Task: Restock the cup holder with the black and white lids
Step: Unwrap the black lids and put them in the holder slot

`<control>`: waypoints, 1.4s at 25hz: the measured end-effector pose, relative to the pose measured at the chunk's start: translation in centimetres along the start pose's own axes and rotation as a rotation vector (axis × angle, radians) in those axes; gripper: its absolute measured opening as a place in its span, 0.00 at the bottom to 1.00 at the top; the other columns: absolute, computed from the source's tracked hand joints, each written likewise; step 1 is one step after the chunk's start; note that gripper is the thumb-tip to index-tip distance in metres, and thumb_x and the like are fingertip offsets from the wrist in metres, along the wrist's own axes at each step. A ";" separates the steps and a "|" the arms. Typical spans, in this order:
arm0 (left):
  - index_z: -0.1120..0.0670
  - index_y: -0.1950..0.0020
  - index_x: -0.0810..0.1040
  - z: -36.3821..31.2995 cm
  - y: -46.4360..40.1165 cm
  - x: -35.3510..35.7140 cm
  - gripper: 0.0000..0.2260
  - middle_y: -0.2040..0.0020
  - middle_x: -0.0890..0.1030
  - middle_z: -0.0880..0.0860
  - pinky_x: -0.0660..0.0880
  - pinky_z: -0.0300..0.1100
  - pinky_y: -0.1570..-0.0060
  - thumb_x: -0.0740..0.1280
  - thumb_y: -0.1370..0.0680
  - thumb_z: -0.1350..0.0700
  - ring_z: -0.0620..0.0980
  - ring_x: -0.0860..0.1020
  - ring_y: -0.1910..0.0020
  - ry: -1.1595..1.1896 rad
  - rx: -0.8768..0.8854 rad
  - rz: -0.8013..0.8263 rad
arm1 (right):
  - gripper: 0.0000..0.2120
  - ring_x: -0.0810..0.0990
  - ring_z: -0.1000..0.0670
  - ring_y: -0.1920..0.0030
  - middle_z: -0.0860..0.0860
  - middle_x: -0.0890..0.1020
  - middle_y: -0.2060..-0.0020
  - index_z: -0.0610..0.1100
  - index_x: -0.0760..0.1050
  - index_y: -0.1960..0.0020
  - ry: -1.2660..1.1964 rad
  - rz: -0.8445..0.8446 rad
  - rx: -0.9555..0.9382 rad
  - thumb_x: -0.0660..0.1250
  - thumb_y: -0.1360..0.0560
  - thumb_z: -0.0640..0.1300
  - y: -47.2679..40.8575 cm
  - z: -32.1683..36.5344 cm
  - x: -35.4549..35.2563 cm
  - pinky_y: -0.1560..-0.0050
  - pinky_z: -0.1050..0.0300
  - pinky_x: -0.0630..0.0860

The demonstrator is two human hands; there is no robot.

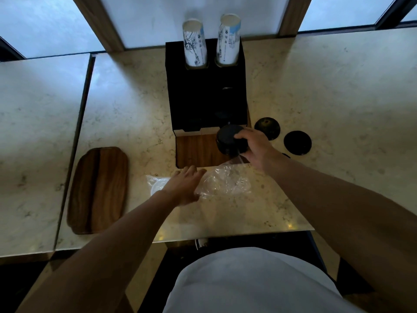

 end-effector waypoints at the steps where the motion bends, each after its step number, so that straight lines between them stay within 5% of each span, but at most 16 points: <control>1: 0.50 0.22 0.60 0.5 -0.2 -0.1 0.37 0.27 0.68 0.57 0.68 0.56 0.31 0.73 0.26 0.46 0.58 0.67 0.29 -0.008 -0.016 -0.010 | 0.22 0.77 0.40 0.38 0.38 0.77 0.37 0.39 0.74 0.33 0.018 -0.008 -0.008 0.69 0.27 0.32 -0.4 0.4 -0.1 0.38 0.42 0.77; 4: 0.50 0.24 0.66 1.7 -0.6 -0.3 0.31 0.30 0.71 0.56 0.70 0.55 0.33 0.71 0.24 0.46 0.56 0.69 0.31 -0.002 -0.077 -0.027 | 0.29 0.77 0.41 0.37 0.41 0.78 0.37 0.41 0.70 0.29 0.009 -0.041 -0.007 0.72 0.29 0.32 -1.5 1.5 -0.7 0.38 0.43 0.77; 9: 0.52 0.27 0.69 3.3 -1.7 -1.4 0.27 0.33 0.73 0.56 0.72 0.54 0.36 0.69 0.24 0.45 0.56 0.73 0.35 0.019 -0.123 -0.069 | 0.23 0.80 0.44 0.41 0.42 0.80 0.40 0.39 0.75 0.33 -0.012 -0.082 -0.056 0.73 0.27 0.36 -3.8 4.5 -0.8 0.52 0.51 0.80; 12: 0.51 0.27 0.69 4.0 -2.3 -1.9 0.27 0.34 0.74 0.56 0.72 0.54 0.37 0.68 0.24 0.45 0.55 0.73 0.36 0.020 -0.139 -0.056 | 0.25 0.80 0.42 0.39 0.41 0.79 0.38 0.38 0.73 0.31 0.030 -0.082 -0.119 0.74 0.27 0.37 -5.5 6.0 -0.2 0.44 0.46 0.81; 18: 0.50 0.27 0.68 4.8 -3.2 -1.9 0.27 0.35 0.73 0.54 0.73 0.52 0.37 0.66 0.24 0.41 0.54 0.73 0.36 0.023 -0.165 -0.020 | 0.26 0.81 0.45 0.45 0.46 0.79 0.43 0.41 0.73 0.33 0.300 -0.283 -0.254 0.75 0.27 0.45 -7.7 7.8 0.8 0.46 0.46 0.82; 22: 0.50 0.27 0.67 4.8 -3.3 -1.8 0.29 0.34 0.72 0.55 0.72 0.52 0.37 0.66 0.24 0.40 0.55 0.72 0.36 0.002 -0.147 -0.020 | 0.28 0.79 0.49 0.46 0.46 0.79 0.41 0.45 0.70 0.32 0.574 -0.407 -0.355 0.72 0.28 0.54 -8.0 8.7 1.9 0.60 0.66 0.73; 35: 0.48 0.29 0.67 5.1 -4.0 -1.8 0.30 0.35 0.70 0.53 0.70 0.52 0.38 0.65 0.26 0.35 0.55 0.71 0.36 -0.043 -0.135 -0.023 | 0.26 0.81 0.40 0.45 0.39 0.79 0.41 0.41 0.66 0.29 0.965 -0.431 -0.461 0.63 0.21 0.55 -8.3 8.1 3.5 0.56 0.56 0.73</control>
Point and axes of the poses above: each hand's wrist, its own y-axis away from the middle knuckle, its own x-axis out of the palm, z = x × y, the point moved 9 cm from there along -y, towards the middle knuckle
